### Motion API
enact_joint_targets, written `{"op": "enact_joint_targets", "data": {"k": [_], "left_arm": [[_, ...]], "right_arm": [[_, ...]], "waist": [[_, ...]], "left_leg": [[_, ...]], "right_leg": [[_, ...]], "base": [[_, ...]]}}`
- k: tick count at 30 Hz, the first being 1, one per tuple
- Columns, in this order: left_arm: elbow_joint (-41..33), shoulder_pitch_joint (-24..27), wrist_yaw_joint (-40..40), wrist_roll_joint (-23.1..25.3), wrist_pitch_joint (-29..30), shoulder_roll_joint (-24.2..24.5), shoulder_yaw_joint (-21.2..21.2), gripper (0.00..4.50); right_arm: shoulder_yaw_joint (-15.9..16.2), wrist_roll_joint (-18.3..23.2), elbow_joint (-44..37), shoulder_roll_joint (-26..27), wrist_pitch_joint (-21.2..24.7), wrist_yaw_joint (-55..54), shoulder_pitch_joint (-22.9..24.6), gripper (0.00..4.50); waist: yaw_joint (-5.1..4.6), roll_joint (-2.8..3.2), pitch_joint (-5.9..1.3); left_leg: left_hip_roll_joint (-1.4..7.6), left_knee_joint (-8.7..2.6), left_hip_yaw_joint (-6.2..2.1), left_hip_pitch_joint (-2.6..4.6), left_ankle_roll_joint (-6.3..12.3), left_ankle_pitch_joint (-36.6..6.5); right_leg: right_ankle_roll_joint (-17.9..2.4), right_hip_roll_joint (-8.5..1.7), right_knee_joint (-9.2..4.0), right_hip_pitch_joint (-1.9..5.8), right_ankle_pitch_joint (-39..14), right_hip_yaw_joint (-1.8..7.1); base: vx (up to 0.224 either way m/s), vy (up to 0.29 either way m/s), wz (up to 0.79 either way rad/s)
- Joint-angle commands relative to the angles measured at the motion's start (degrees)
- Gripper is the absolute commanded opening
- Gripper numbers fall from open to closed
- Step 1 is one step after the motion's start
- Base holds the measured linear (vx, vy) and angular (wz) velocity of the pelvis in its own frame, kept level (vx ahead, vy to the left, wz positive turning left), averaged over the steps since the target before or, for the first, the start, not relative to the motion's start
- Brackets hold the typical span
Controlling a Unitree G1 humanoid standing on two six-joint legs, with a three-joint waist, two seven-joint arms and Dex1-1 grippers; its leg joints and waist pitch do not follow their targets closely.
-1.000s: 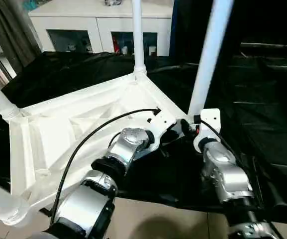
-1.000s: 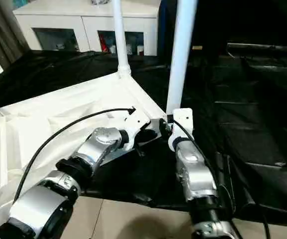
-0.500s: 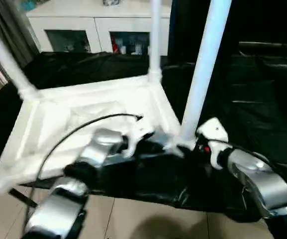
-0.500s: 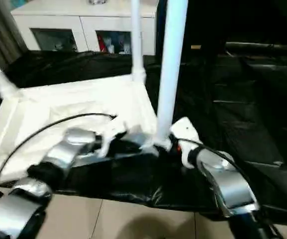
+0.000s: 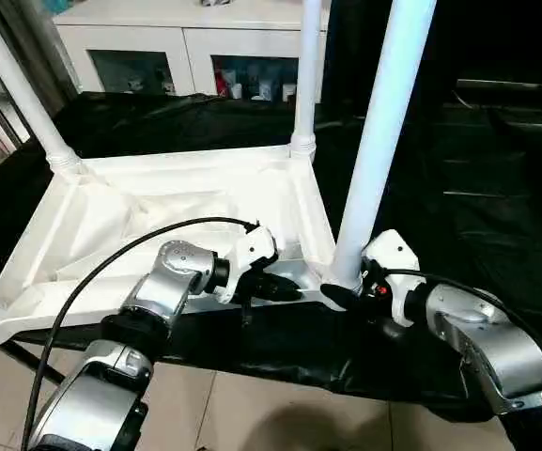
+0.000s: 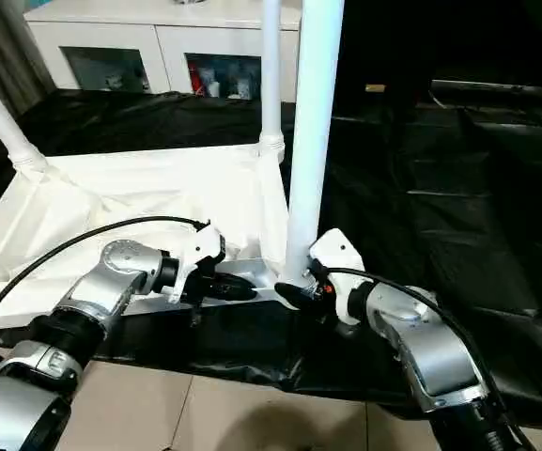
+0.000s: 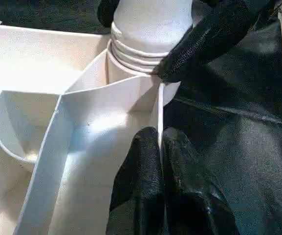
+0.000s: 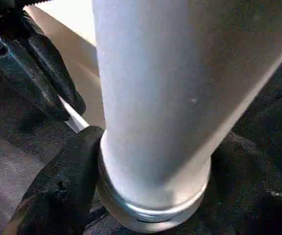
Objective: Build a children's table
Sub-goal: Rotate leg to tighten
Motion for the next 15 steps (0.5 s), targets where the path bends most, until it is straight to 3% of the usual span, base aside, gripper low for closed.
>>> {"op": "enact_joint_targets", "data": {"k": [1, 5, 10, 12, 14, 15], "left_arm": [[-1.45, 0.98, -2.36, -2.51, 0.08, -0.5, 0.29, 0.0], [-2.43, 1.4, -1.86, -2.38, 0.87, -0.32, 0.25, 0.0], [-1.63, 0.92, 2.01, -1.66, 1.18, -1.25, 0.53, 0.0], [1.14, -0.61, 8.96, -0.23, 1.15, -3.78, 1.2, 0.0], [4.32, -2.64, 18.14, 1.35, 2.09, -7.68, 1.89, 0.0], [4.32, -2.64, 18.14, 1.35, 2.09, -7.68, 1.89, 0.0]], "right_arm": [[-0.12, 0.19, 0.91, 0.44, -0.63, -0.25, 0.47, 2.94], [-0.72, 0.57, 1.86, 1.7, -1.02, -1.33, 0.5, 2.77], [-4.2, 1.23, 4.96, 6.58, -1.42, -7.68, 0.12, 2.74], [-7.01, 0.71, 8.05, 11.19, -2.23, -14.93, -0.4, 2.74], [-9.8, -0.16, 11.87, 16.48, -3.5, -23.97, -1.31, 2.73], [-9.8, -0.16, 11.87, 16.48, -3.5, -23.97, -1.31, 2.73]], "waist": [[0.12, -1.56, -3.3], [0.03, -1.68, -3.19], [-0.4, -1.57, -3.03], [-0.63, -1.46, -2.89], [-0.54, -1.43, -3.01], [-0.65, -1.5, -2.93]], "left_leg": [[1.72, -3.82, -0.17, -0.42, 4.92, -8.81], [1.71, -3.86, -0.2, -0.48, 4.77, -8.69], [1.65, -4.08, -0.33, -0.46, 3.6, -10.03], [1.59, -4.0, -0.15, -0.26, 3.21, -10.48], [1.51, -4.08, -0.33, -0.1, 2.1, -10.58], [1.46, -4.08, -0.21, -0.03, 2.08, -10.62]], "right_leg": [[-11.05, -3.12, -3.96, 3.24, -17.61, 2.76], [-10.9, -3.16, -3.91, 3.23, -17.79, 2.77], [-10.39, -3.03, -4.15, 3.17, -19.58, 2.7], [-10.31, -2.97, -4.39, 2.71, -19.92, 2.79], [-9.99, -3.0, -4.48, 2.94, -20.76, 2.68], [-9.92, -2.91, -4.61, 2.73, -20.68, 2.75]], "base": [[0.0, 0.0, 0.0], [0.0, 0.0, 0.0], [0.0, 0.0, 0.0], [0.0, 0.0, 0.0], [0.0, 0.0, 0.0], [0.0, 0.0, 0.0]]}}
